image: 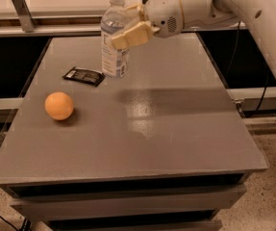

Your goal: Move blue plastic bottle near orange

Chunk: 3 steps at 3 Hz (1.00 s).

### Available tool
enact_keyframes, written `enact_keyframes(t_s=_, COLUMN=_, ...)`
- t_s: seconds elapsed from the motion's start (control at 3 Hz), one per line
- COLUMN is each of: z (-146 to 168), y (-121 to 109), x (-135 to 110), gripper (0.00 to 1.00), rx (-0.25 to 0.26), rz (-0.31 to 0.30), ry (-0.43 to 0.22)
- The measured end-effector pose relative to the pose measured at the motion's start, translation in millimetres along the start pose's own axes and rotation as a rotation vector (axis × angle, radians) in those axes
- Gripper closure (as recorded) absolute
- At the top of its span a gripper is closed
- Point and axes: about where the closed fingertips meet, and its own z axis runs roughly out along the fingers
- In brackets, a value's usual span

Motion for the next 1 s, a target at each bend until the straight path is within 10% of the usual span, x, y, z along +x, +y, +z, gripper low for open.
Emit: enact_keyframes(t_s=1.0, z=70, y=5, x=21, gripper=1.0, rx=-0.15, rz=0.029, ry=-0.064)
